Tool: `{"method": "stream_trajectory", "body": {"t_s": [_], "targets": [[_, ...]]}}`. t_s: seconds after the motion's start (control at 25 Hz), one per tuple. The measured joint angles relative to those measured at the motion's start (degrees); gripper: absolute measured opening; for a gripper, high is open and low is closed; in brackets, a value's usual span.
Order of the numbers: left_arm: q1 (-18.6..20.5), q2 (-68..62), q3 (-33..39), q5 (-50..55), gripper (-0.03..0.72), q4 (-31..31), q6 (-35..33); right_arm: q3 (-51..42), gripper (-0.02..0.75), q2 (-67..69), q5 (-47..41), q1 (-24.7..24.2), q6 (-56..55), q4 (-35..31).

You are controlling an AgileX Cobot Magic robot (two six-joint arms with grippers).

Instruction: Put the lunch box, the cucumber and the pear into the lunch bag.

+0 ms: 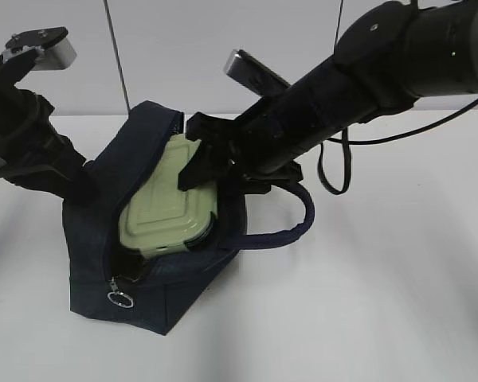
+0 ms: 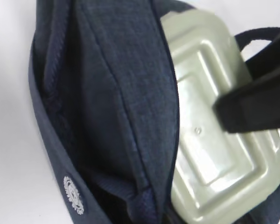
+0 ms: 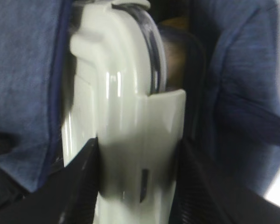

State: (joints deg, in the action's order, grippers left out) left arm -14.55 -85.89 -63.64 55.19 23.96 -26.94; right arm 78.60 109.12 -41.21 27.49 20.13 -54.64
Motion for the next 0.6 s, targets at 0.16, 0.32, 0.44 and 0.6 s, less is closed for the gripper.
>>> {"method": "stream_trajectory", "body": {"t_s": [0.16,0.32,0.44,0.6], "targets": [[0.00,0.00,0.00,0.00,0.004,0.00,0.00,1.96,0.377,2.00,0.00,1.21,1.67,-0.75],[0.00,0.00,0.00,-0.13,0.004,0.00,0.00,4.62,0.465,2.34,-1.92,1.20,4.93,-0.41],[0.00,0.00,0.00,-0.13,0.004,-0.10,0.00,7.53,0.496,1.36,-3.81,1.20,5.85,1.55],[0.00,0.00,0.00,-0.20,0.004,-0.12,0.00,10.63,0.504,-0.83,-4.84,1.20,4.62,7.42]]}}
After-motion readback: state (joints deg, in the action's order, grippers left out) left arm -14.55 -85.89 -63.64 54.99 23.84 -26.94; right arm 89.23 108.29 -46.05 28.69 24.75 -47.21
